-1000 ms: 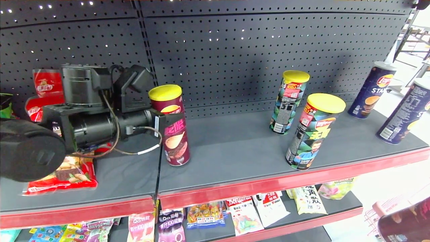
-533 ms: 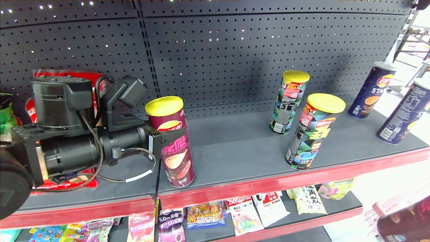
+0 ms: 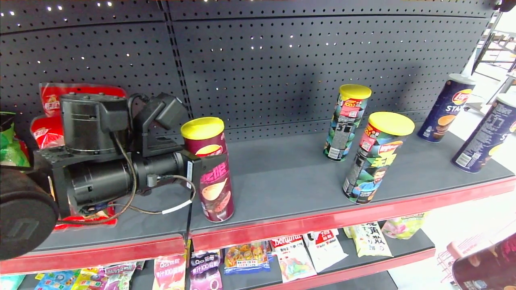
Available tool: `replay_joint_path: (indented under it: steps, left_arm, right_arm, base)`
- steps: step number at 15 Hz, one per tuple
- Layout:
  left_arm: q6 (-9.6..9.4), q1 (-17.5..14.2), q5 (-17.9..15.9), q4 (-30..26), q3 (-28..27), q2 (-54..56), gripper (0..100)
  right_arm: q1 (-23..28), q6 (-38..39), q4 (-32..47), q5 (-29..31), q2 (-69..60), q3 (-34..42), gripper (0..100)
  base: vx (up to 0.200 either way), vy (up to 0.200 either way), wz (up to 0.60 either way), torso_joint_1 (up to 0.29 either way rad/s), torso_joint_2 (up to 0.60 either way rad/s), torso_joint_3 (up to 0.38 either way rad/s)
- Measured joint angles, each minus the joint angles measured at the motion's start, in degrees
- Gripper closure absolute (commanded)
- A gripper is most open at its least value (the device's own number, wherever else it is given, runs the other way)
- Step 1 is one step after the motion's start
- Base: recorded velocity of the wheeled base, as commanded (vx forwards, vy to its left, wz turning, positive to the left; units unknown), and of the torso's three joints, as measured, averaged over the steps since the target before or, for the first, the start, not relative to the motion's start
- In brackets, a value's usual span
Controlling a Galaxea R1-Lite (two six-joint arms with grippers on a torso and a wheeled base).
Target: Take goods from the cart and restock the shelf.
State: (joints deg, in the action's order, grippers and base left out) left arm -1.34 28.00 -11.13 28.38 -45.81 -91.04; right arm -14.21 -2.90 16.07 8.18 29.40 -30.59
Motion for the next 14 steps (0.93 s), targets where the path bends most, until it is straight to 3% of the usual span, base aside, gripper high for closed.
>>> replay_joint_path:
  steps: [14]
  left_arm:
    - [1.12,0.5,1.9,0.1,-1.2,-2.1,100]
  right_arm:
    - [0.0,0.0,0.0,0.0,0.5,0.1,100]
  base:
    - [0.0,0.0,0.0,0.0,0.0,0.0]
